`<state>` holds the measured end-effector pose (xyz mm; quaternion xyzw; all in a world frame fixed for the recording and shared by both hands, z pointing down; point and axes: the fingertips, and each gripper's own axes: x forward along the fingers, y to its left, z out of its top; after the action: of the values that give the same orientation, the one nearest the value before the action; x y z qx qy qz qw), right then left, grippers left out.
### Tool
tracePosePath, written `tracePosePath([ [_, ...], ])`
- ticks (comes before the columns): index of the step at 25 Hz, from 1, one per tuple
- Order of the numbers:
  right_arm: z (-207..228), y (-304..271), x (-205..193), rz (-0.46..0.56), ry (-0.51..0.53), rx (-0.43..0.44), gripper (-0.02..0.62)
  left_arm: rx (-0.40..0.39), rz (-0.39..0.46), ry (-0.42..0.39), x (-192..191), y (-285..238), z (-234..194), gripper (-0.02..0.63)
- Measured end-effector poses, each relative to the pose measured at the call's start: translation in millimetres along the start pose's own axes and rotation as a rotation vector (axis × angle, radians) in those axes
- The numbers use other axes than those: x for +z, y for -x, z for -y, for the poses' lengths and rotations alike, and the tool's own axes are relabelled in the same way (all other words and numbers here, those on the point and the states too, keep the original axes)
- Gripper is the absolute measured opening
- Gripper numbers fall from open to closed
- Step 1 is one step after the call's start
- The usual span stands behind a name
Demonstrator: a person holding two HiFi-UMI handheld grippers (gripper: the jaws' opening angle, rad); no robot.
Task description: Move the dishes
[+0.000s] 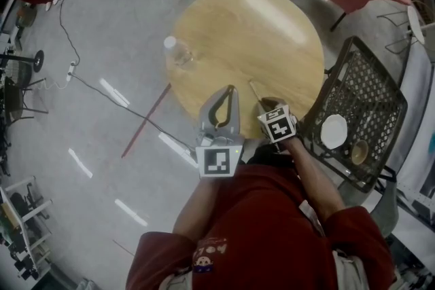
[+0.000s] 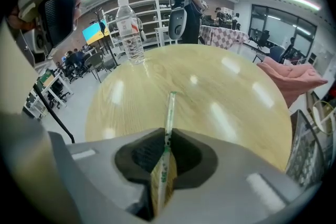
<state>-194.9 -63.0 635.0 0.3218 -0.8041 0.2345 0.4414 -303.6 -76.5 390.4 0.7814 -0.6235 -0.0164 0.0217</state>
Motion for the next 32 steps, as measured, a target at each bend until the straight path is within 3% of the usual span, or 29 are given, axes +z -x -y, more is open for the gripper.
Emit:
tracePosePath([
  [13, 0.1, 0.0, 1.4, 0.006, -0.018, -0.01, 0.026, -0.004, -0.001, 0.016, 2.8, -1.9, 2.3, 0.008],
  [25, -1.7, 3.6, -0.3, 0.02, -0.02, -0.009, 0.025, -0.027, -0.004, -0.023, 8.7, -2.9, 12.2, 0.008],
  [32, 4.8, 18.1, 6.0, 0.07, -0.104, 0.013, 0.025, -0.049, 0.002, -0.036, 15.6, -8.5, 21.1, 0.006],
])
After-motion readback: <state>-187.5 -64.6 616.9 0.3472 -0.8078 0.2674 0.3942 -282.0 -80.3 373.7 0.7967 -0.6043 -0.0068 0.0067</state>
